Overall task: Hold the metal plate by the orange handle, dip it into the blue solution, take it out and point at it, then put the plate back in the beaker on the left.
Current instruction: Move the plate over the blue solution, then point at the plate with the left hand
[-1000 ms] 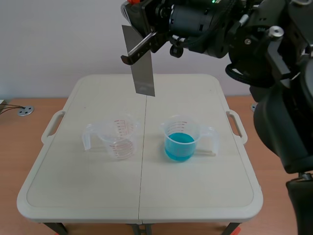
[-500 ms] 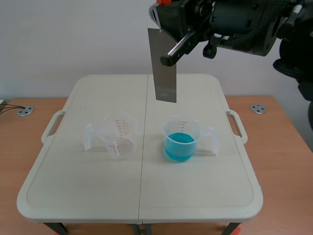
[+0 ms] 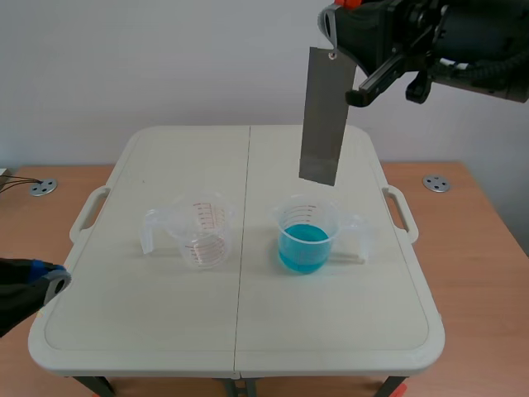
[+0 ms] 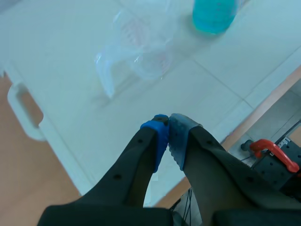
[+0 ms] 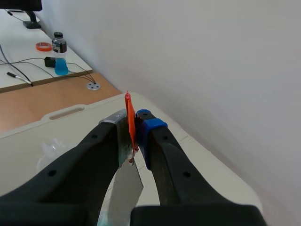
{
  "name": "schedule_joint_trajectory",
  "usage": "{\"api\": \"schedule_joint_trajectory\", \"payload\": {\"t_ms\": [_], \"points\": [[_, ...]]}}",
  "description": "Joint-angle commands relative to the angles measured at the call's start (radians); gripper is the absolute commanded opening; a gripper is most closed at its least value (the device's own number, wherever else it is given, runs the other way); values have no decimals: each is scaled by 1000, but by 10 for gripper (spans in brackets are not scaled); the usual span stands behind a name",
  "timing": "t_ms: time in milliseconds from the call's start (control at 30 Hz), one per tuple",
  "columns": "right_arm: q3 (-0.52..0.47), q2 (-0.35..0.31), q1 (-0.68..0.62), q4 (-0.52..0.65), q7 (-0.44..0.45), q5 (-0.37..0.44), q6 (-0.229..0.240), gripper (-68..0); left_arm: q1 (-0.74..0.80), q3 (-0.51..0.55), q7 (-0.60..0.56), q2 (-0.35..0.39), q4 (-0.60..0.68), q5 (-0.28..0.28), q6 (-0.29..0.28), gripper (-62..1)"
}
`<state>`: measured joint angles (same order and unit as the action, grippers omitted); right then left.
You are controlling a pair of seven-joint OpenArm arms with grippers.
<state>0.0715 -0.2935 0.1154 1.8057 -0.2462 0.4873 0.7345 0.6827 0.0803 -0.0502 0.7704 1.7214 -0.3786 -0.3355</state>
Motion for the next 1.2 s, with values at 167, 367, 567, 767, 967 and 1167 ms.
{"api": "schedule_joint_trajectory", "payload": {"t_ms": [167,367,567,767,967,1167], "points": [[-27,-3,12,16,4,15,1,-660,-205,-172,53,-3,10,-6,-1,-593],[-27,-3,12,-3,5,18,11,-660,-418,-343,124,-29,-1,1,-1,-593],[-27,-3,13,-32,10,47,11,-660,-618,-463,231,-123,-53,7,-1,-593],[-27,-3,13,-32,9,68,11,-660,-750,-533,291,-214,-136,37,-11,-593],[-27,-3,12,-32,9,67,11,-660,-819,-566,309,-308,-230,119,-35,-593],[-27,-2,14,-32,9,72,11,-660,-879,-568,310,-386,-287,156,-58,-593]]}}
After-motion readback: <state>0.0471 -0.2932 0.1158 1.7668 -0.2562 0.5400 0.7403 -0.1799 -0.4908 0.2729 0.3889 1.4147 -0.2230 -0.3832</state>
